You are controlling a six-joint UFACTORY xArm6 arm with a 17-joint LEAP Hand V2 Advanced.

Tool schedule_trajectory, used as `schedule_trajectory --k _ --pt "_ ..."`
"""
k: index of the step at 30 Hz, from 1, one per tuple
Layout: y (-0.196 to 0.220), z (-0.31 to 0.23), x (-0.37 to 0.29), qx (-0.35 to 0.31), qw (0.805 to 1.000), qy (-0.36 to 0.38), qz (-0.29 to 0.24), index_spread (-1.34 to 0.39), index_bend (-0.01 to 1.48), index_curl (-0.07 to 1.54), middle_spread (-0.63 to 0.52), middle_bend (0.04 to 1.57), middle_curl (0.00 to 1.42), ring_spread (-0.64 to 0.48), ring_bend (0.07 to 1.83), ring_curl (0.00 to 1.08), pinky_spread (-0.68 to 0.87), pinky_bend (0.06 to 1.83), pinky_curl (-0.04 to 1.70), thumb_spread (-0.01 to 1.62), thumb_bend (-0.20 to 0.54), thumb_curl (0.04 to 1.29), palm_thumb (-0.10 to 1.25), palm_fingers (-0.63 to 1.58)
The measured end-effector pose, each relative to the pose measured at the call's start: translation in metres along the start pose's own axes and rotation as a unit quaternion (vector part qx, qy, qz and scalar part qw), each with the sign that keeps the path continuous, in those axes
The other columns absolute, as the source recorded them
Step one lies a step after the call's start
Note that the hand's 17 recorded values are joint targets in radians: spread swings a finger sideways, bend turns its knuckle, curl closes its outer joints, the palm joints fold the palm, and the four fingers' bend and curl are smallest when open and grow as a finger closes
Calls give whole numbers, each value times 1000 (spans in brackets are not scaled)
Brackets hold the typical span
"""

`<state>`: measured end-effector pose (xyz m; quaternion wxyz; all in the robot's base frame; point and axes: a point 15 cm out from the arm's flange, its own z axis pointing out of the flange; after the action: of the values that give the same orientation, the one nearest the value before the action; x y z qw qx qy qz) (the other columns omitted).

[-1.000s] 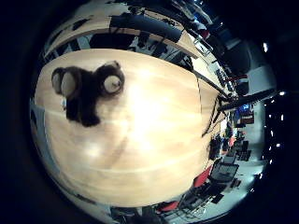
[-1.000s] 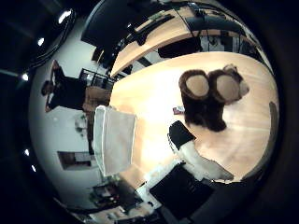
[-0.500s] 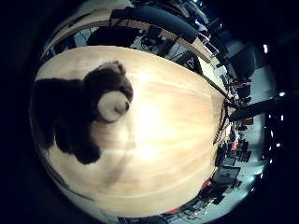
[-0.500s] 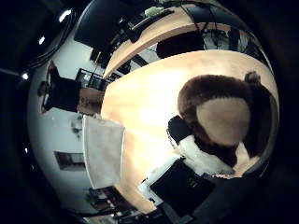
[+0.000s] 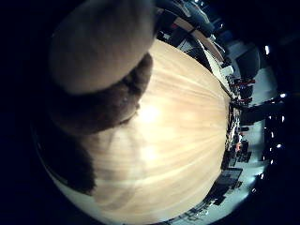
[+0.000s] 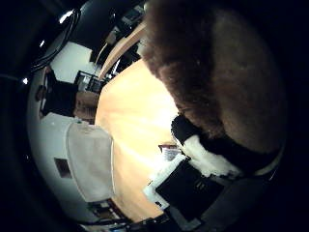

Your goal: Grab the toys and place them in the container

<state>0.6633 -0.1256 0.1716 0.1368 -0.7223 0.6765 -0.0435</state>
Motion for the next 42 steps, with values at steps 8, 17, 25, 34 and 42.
schedule_trajectory --k 8,17,25,34,42 --pt "-15 8 15 35 999 17 25 -501 153 280 -275 302 384 -312 699 314 35 646 252 937 -10 321 568 819" --pt "-26 10 21 60 997 27 38 -563 292 381 -424 602 527 -372 953 452 -431 950 376 1017 64 361 866 1305" --pt "-20 13 21 49 998 27 35 -564 356 465 -426 759 589 -342 1108 502 -505 1066 428 955 7 367 958 1296" --pt "-19 -25 30 55 997 29 37 -567 365 520 -420 786 596 -320 1193 507 -502 1115 457 909 -21 364 985 1244" --pt "7 -47 24 48 998 28 37 -572 359 556 -418 800 597 -311 1216 497 -496 1126 465 897 -23 358 985 1231"
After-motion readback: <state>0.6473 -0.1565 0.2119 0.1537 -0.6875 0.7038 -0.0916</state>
